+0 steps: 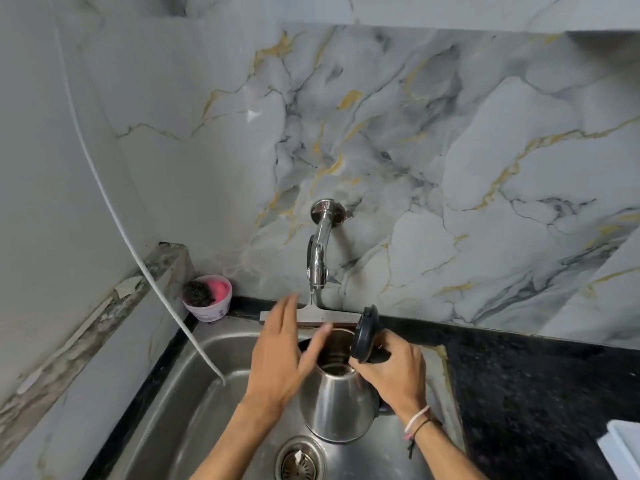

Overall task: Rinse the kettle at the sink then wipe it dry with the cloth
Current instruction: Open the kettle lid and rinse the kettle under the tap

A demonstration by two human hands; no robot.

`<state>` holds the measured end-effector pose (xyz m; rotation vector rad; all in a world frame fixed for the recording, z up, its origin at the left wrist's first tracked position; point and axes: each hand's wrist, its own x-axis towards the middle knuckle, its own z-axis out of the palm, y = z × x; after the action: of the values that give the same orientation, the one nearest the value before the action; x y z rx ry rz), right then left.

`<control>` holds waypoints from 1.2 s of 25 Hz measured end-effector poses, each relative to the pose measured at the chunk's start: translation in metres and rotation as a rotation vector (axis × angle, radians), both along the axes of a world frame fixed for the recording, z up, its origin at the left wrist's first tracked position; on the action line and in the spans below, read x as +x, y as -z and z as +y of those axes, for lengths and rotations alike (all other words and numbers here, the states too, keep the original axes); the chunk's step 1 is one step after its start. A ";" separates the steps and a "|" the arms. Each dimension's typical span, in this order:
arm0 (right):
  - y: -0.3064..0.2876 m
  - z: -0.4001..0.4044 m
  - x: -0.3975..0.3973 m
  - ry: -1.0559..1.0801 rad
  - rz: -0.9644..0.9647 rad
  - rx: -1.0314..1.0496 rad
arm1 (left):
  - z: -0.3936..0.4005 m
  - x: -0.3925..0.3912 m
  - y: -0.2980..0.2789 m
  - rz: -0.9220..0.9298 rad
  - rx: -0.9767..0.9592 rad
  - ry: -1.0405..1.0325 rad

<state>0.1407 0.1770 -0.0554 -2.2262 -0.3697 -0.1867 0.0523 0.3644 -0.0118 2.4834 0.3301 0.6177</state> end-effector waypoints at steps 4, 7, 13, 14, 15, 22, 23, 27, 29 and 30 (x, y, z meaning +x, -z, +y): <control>0.001 0.021 0.015 0.022 0.007 0.019 | 0.002 0.056 -0.035 -0.172 -0.098 -0.145; 0.001 0.032 0.025 0.044 -0.015 0.008 | -0.006 0.079 -0.040 -0.100 -0.036 -0.254; -0.007 0.044 0.042 0.084 -0.012 0.018 | 0.030 0.086 -0.027 -0.201 -0.459 0.024; -0.008 0.045 0.045 0.093 -0.008 0.019 | 0.039 0.088 -0.024 -0.181 -0.593 0.132; -0.010 0.046 0.048 0.100 -0.006 0.018 | 0.048 0.089 -0.023 -0.143 -0.699 0.225; -0.014 0.043 0.056 0.118 -0.022 -0.017 | 0.068 0.088 -0.032 -0.001 -0.888 0.505; -0.014 0.042 0.055 0.119 -0.025 -0.011 | 0.069 0.086 -0.033 0.009 -0.915 0.513; -0.014 0.035 0.054 0.132 -0.034 0.018 | 0.072 0.084 -0.038 0.071 -0.994 0.526; -0.016 0.034 0.054 0.123 -0.038 0.019 | 0.073 0.086 -0.040 0.099 -0.985 0.516; -0.016 0.033 0.054 0.116 -0.039 0.020 | 0.074 0.087 -0.040 0.107 -0.974 0.509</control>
<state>0.1942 0.2097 -0.0392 -2.2278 -0.2580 -0.2948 0.1390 0.4382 0.0284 1.5527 0.0038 0.0556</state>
